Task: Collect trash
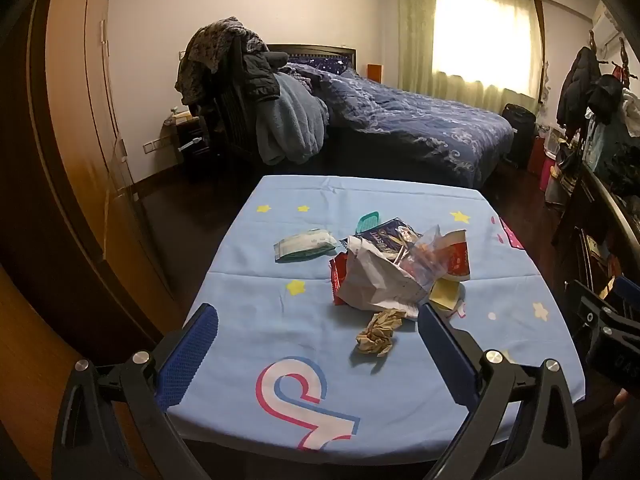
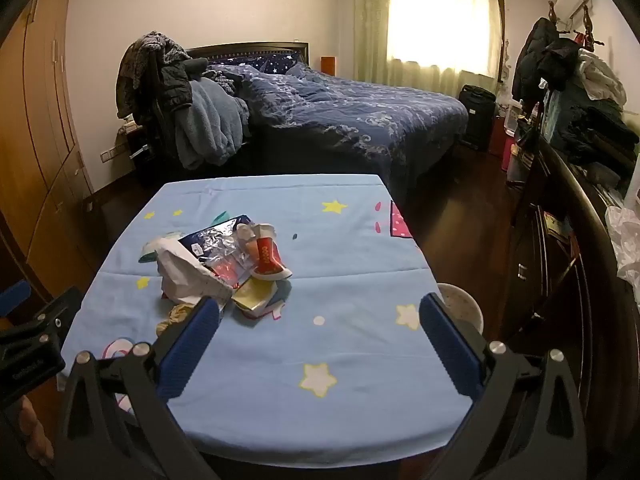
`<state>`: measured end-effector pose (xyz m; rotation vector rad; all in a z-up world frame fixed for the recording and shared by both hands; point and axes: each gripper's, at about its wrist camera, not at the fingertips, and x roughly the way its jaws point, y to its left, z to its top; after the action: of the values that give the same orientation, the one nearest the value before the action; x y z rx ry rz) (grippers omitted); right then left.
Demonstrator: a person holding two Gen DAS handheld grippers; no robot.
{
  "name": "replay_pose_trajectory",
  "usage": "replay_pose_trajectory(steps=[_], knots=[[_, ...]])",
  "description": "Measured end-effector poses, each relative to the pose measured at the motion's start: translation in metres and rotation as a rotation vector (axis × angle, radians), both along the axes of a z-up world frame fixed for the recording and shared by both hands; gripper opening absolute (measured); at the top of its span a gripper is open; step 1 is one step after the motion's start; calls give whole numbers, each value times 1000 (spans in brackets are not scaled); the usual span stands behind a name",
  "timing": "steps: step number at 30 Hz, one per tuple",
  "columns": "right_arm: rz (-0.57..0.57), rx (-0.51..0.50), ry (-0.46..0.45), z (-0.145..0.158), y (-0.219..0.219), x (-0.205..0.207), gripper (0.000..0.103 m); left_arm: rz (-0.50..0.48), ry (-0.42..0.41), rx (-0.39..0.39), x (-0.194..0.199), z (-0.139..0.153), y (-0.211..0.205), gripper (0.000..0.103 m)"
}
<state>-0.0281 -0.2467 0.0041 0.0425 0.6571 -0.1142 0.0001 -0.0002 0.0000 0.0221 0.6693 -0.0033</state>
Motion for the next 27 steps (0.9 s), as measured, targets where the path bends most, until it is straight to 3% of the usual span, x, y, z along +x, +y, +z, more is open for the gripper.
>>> replay_pose_trajectory(steps=[27], knots=[[-1, -1, -1, 1, 1, 0, 100, -4, 2, -2, -4, 2, -7, 100]])
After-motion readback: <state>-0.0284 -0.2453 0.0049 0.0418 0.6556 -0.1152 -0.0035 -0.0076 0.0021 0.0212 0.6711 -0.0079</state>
